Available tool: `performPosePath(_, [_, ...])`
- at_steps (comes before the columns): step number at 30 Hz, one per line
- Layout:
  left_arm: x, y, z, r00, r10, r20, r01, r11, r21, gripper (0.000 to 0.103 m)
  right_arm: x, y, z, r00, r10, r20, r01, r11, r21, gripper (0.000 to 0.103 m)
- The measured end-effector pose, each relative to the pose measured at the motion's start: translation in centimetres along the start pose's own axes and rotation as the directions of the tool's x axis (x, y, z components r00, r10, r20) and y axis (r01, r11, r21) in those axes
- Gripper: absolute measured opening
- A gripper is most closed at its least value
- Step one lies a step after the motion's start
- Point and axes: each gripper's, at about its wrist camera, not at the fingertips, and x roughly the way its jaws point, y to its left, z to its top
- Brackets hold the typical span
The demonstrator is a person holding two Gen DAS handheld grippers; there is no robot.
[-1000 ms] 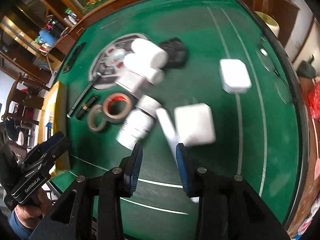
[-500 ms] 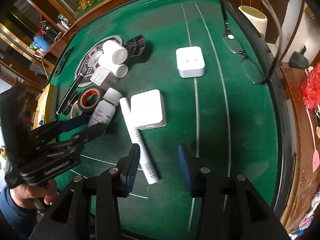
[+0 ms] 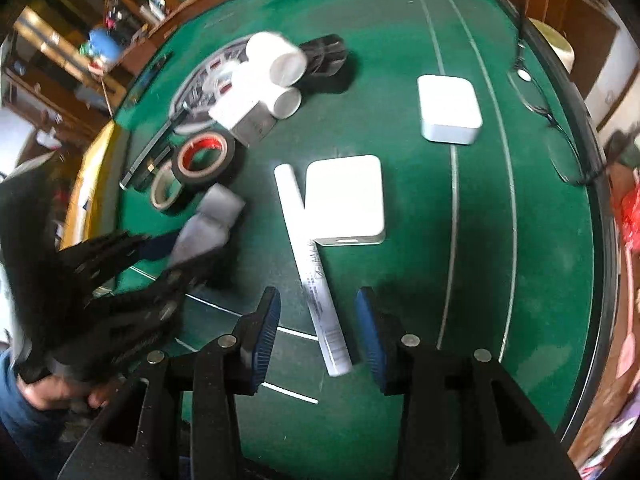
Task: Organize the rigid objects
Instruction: 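Grasp the white medicine bottle with the left tool while the right tool grasps the white paint tube, then carry the bottle and paint tube into the white tray and open both tools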
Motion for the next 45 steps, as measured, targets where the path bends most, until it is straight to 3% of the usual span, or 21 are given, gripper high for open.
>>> performPosePath(5, [-1.6, 1.3, -2.1, 1.000, -0.005, 0.021, 0.006, 1.000, -0.026, 0.035, 1.7, 1.9, 0.5, 0.999, -0.047, -0.022, 0.046, 0.997, -0.064, 0.036])
performPosePath(8, [-3.0, 2.2, -2.7, 0.998, -0.008, 0.061, 0.011, 0.999, -0.039, 0.035, 2.5, 2.9, 0.6, 0.992, -0.128, -0.017, 0.126, 0.986, -0.107, 0.015])
performPosePath(9, [-3.3, 2.4, -2.7, 0.997, -0.014, 0.071, 0.018, 0.999, -0.047, 0.035, 2.6, 3.1, 0.6, 0.992, -0.122, -0.019, 0.119, 0.987, -0.110, 0.014])
performPosePath(16, [-5.3, 3.4, -2.7, 0.991, -0.023, 0.131, 0.034, 0.996, -0.079, 0.036, 1.7, 4.5, 0.3, 1.000, 0.019, 0.000, -0.019, 0.996, -0.088, 0.014])
performPosePath(22, [-7.3, 5.2, -2.8, 0.982, -0.008, 0.187, 0.035, 0.990, -0.140, 0.036, -0.3, 7.1, 0.5, 0.988, 0.143, 0.056, -0.136, 0.985, -0.108, 0.014])
performPosePath(28, [-9.8, 8.1, -3.6, 0.970, 0.027, 0.243, 0.027, 0.976, -0.216, 0.036, -1.3, 10.6, 1.7, 0.980, 0.185, 0.070, -0.171, 0.971, -0.167, 0.014])
performPosePath(36, [-13.4, 14.9, -6.5, 0.949, 0.128, 0.287, -0.002, 0.916, -0.401, 0.036, -1.3, 18.1, 3.5, 0.972, 0.234, 0.003, -0.222, 0.927, -0.303, 0.014])
performPosePath(40, [-13.6, 18.2, -8.3, 0.950, 0.177, 0.257, -0.027, 0.867, -0.497, 0.036, 0.0, 23.1, 4.0, 0.967, 0.246, -0.068, -0.253, 0.893, -0.372, 0.014])
performPosePath(45, [-12.7, 21.3, -10.4, 0.960, 0.187, 0.206, -0.035, 0.816, -0.577, 0.036, 2.8, 27.4, 4.7, 0.960, 0.239, -0.144, -0.277, 0.882, -0.382, 0.014])
